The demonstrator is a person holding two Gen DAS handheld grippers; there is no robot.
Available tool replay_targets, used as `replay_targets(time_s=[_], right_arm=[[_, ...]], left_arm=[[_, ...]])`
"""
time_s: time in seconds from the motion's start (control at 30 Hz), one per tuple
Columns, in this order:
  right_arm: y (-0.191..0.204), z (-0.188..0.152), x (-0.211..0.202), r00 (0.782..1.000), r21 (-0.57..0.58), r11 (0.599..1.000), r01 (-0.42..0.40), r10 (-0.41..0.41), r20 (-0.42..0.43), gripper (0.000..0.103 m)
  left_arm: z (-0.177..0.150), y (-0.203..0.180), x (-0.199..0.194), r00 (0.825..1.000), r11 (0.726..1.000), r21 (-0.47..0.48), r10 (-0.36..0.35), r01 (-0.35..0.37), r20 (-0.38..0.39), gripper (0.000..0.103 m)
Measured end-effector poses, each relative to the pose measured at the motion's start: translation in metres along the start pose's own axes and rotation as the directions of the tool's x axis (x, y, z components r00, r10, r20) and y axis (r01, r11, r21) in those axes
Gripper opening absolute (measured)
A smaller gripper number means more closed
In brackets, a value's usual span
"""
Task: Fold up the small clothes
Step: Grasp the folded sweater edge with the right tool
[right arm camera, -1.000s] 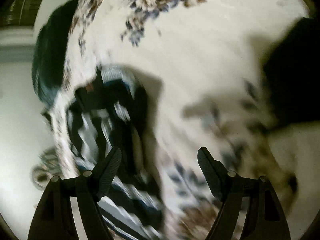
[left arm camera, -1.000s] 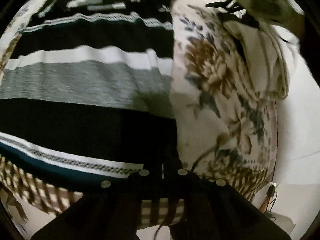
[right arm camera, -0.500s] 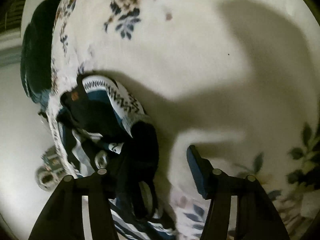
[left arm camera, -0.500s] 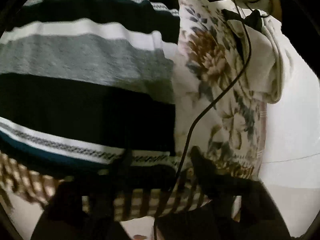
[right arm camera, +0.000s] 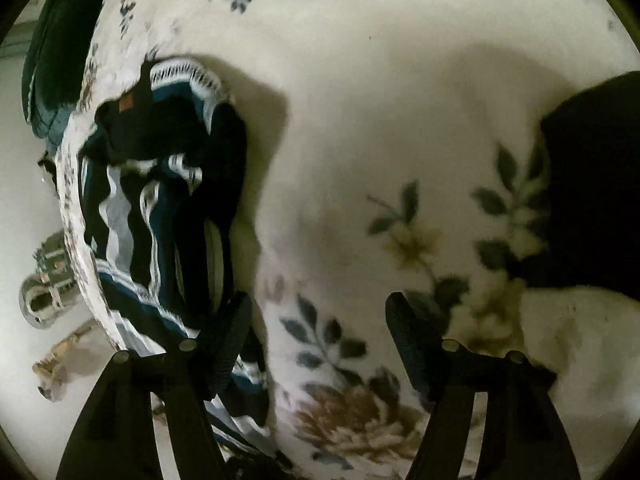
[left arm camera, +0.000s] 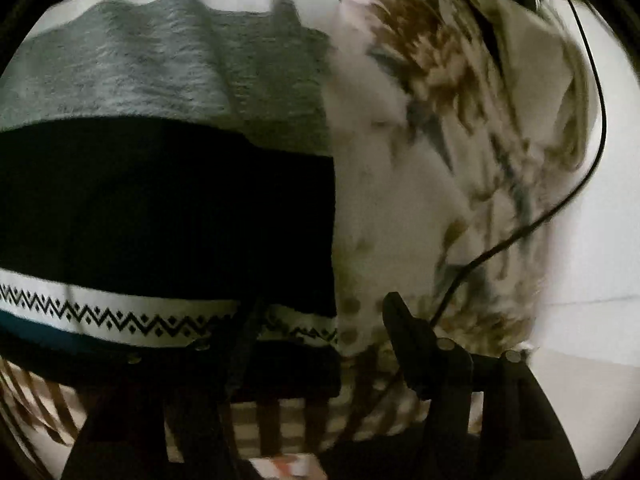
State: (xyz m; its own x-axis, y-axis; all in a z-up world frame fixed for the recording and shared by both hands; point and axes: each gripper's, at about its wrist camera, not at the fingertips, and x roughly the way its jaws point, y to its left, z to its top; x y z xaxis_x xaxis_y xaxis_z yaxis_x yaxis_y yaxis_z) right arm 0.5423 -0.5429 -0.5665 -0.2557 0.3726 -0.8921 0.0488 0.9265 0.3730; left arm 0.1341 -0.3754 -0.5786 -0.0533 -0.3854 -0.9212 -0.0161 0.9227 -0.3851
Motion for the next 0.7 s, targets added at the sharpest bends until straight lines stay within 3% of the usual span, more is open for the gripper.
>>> replay_targets(time_s=[0.03, 0.07, 0.1, 0.2, 0.3, 0.33, 0.4, 0.5, 0.7], right_arm=[[-0.004, 0.007, 0.001, 1.000, 0.005, 1.000, -0.027, 0.027, 0.014, 0.071], [-0.002, 0.014, 0.003, 0.997, 0.015, 0.998, -0.064, 0.063, 0.032, 0.071], [0.000, 0.022, 0.005, 0.993, 0.028, 0.994, -0.106, 0.105, 0.051, 0.071], [0.007, 0.042, 0.012, 0.972, 0.058, 0.973, -0.223, 0.218, 0.093, 0.071], [0.017, 0.057, 0.026, 0.967, 0.081, 0.967, -0.243, 0.235, 0.096, 0.070], [0.019, 0.059, 0.028, 0.967, 0.089, 0.966, -0.242, 0.233, 0.107, 0.065], [0.027, 0.063, 0.030, 0.969, 0.100, 0.970, -0.222, 0.207, 0.136, 0.015], [0.047, 0.061, 0.017, 0.965, 0.067, 0.980, -0.185, 0.169, 0.200, 0.011], [0.098, 0.057, -0.023, 0.965, -0.029, 0.993, -0.110, 0.114, 0.235, 0.010]], left_arm=[[-0.001, -0.003, -0.001, 1.000, 1.000, 0.012, 0.019, -0.019, 0.022, 0.042], [-0.001, -0.005, -0.004, 0.998, 0.999, 0.027, 0.044, -0.045, 0.044, 0.002], [-0.001, -0.005, -0.008, 0.995, 0.996, 0.038, 0.078, -0.080, 0.060, 0.004], [-0.003, 0.001, -0.028, 0.990, 0.997, 0.028, 0.070, -0.074, 0.125, 0.003], [-0.005, 0.009, -0.051, 0.983, 0.997, 0.006, 0.074, -0.076, 0.167, 0.003], [-0.005, 0.013, -0.057, 0.982, 0.998, -0.006, 0.068, -0.068, 0.176, 0.003], [-0.008, 0.023, -0.075, 0.975, 0.997, -0.037, 0.068, -0.062, 0.213, 0.003], [-0.010, 0.037, -0.108, 0.960, 0.995, -0.084, 0.073, -0.052, 0.269, 0.003], [-0.014, 0.076, -0.156, 0.936, 0.981, -0.195, 0.050, 0.020, 0.349, 0.003]])
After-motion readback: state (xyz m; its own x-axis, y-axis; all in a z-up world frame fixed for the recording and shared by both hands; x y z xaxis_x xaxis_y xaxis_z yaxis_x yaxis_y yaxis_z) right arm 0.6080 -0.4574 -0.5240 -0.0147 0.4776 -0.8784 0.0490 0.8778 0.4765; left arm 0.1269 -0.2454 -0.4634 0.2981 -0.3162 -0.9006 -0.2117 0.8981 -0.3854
